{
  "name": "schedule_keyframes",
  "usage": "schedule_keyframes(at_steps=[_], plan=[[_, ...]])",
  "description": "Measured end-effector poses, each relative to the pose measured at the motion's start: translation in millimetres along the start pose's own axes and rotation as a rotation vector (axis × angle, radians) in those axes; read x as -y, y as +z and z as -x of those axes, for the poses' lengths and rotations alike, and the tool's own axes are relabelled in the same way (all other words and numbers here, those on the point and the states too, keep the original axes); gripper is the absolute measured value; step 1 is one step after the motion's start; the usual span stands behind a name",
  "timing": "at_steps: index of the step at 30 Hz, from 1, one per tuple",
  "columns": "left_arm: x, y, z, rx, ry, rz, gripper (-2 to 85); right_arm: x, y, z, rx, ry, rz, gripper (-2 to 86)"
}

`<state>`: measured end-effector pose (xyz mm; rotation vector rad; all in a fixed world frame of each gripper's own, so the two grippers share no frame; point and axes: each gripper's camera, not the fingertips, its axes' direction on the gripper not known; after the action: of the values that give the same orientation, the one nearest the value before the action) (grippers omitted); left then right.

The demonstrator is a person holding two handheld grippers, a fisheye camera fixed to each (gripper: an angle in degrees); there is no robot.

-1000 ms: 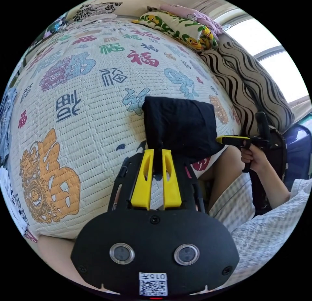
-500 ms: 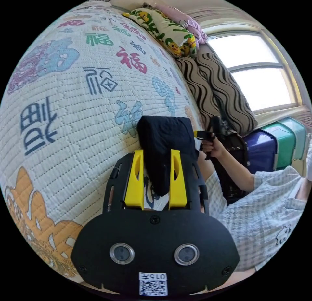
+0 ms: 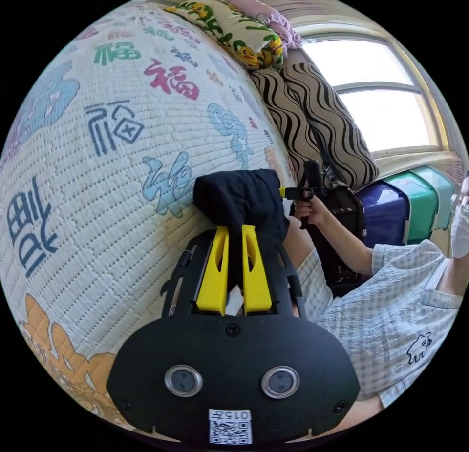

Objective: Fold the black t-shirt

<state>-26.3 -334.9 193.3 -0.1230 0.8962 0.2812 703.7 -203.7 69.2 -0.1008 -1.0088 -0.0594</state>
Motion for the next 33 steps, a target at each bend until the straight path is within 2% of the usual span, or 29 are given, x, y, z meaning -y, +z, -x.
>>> schedule_keyframes(at_steps=[5, 8, 10, 16, 19, 22, 28, 33], plan=[[32, 31, -67, -0.058, 0.071, -0.071, 3.8, -8, -81, 38, -0.141, -0.036, -0.037, 2.2], [62, 85, -109, -0.124, 0.088, -0.1, 3.7, -11, -144, 54, -0.357, 0.013, -0.023, 2.0], [90, 140, -142, -0.193, 0.089, -0.093, 3.8, -8, -190, 61, -0.552, 0.093, 0.0, 2.0], [150, 262, -223, -0.255, 0.085, -0.068, 3.8, 0, -273, 45, -0.894, 0.399, 0.042, 1.9], [168, 306, -249, -0.24, 0.069, -0.037, 3.7, -3, -288, 27, -0.988, 0.522, 0.065, 1.9], [171, 338, -260, -0.233, 0.025, -0.027, 3.7, -11, -291, 6, -1.0, 0.604, 0.042, 2.0], [158, 378, -271, -0.194, 0.001, 0.016, 3.9, -24, -261, -13, -1.068, 0.6, -0.01, 3.0], [142, 365, -288, -0.079, 0.071, 0.03, 4.9, -38, -233, 6, -1.145, 0.611, -0.106, 5.7]])
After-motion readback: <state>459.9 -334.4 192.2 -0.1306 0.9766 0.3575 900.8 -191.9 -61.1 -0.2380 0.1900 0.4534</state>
